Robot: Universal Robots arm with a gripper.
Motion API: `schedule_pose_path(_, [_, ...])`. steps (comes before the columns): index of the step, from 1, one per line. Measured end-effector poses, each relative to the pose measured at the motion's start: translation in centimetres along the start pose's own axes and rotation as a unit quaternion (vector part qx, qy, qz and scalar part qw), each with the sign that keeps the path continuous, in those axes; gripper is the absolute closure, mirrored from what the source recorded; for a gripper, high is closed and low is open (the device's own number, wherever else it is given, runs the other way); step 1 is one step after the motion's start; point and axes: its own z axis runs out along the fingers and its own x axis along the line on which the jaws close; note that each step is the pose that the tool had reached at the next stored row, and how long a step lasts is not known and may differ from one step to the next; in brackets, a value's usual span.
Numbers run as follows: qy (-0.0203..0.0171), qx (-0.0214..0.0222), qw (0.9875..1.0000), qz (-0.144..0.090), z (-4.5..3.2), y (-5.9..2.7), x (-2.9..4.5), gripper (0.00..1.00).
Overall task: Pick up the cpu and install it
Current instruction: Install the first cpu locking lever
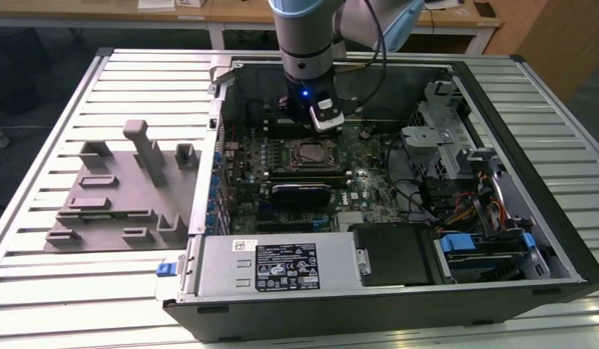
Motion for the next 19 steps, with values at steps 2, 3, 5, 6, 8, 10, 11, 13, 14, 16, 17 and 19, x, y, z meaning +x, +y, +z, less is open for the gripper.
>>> schedule_pose_path(2, [-0.0008, 0.0008, 1.0000, 0.004, 0.04, 0.05, 0.03, 0.89])
schedule_pose_path(3, [-0.0012, 0.0010, 1.0000, 0.006, 0.07, 0.08, 0.05, 0.89])
schedule_pose_path(5, [-0.0018, 0.0013, 1.0000, 0.009, 0.10, 0.13, 0.11, 0.89])
schedule_pose_path(6, [-0.0021, 0.0014, 0.9999, 0.010, 0.10, 0.14, 0.14, 0.89])
schedule_pose_path(8, [-0.0024, 0.0018, 0.9999, 0.012, 0.10, 0.13, 0.19, 0.89])
schedule_pose_path(10, [-0.0027, 0.0021, 0.9999, 0.013, 0.11, 0.12, 0.22, 0.89])
schedule_pose_path(11, [-0.0028, 0.0022, 0.9999, 0.013, 0.12, 0.12, 0.22, 0.89])
schedule_pose_path(13, [-0.0034, 0.0032, 0.9999, 0.014, 0.20, 0.11, 0.24, 0.89])
schedule_pose_path(14, [-0.0038, 0.0043, 0.9999, 0.013, 0.23, 0.10, 0.25, 0.89])
schedule_pose_path(16, [-0.0043, 0.0056, 0.9999, 0.013, 0.30, 0.09, 0.25, 0.89])
schedule_pose_path(17, [-0.0044, 0.0062, 0.9999, 0.013, 0.33, 0.08, 0.25, 0.89])
schedule_pose_path(19, [-0.0048, 0.0072, 0.9999, 0.013, 0.38, 0.07, 0.26, 0.89])
